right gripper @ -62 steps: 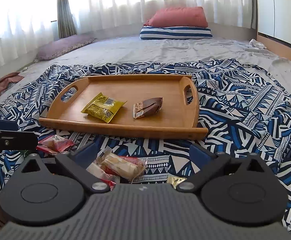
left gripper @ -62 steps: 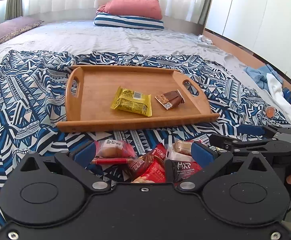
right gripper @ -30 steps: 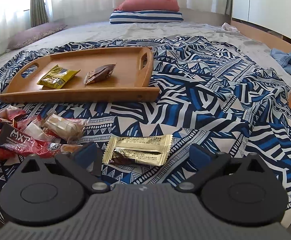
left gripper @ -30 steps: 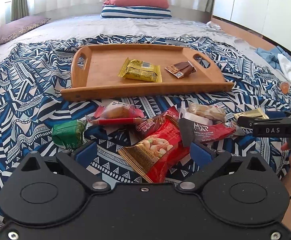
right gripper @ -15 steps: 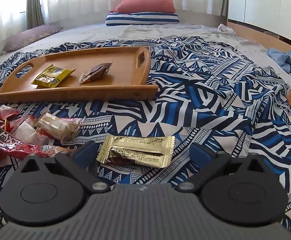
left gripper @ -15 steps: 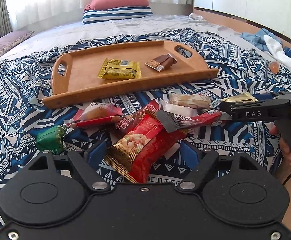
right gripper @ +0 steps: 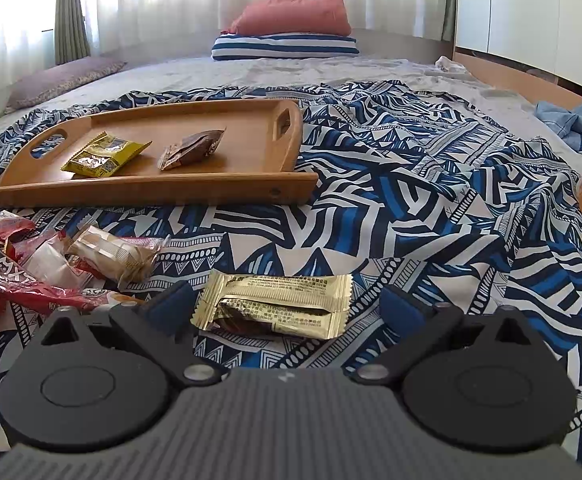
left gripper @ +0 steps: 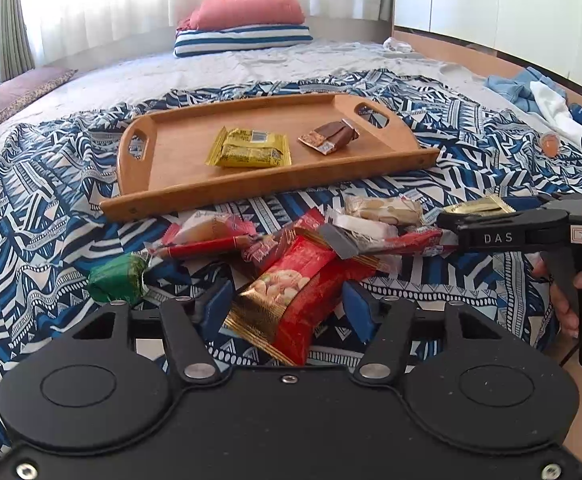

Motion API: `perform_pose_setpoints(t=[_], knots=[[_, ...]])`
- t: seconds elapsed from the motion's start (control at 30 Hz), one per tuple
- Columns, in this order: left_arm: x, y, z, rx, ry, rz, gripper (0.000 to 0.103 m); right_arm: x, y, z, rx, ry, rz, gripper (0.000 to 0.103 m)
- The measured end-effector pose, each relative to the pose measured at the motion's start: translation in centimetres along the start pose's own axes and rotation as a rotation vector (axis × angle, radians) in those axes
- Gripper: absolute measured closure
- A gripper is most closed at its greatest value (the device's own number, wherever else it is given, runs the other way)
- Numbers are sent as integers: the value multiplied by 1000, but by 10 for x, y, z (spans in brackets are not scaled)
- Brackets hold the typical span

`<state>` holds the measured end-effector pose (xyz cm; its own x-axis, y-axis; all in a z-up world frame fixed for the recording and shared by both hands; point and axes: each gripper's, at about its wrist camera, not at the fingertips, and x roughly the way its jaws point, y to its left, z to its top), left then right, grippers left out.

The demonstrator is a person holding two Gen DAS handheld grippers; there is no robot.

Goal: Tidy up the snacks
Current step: 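Grasp the red nut packet with the left tool while the right tool grasps the gold-wrapped bar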

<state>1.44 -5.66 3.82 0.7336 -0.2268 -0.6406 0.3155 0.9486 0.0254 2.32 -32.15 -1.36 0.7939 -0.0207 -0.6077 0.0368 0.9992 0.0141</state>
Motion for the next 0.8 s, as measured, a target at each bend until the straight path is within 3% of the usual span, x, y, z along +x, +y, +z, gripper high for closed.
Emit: perform_pose_setpoints(t=[0.1,0.23,0.8], knots=[[8,-2,5,20,-10,19,28,0,0,-1,-2,-4,4,0],[20,-5,9,17,11,-1,28,0,-1,-1,-3,-6,7,0],[25,5,10,-83,62,-37,43,1,0,-2,-8,-17,7,0]])
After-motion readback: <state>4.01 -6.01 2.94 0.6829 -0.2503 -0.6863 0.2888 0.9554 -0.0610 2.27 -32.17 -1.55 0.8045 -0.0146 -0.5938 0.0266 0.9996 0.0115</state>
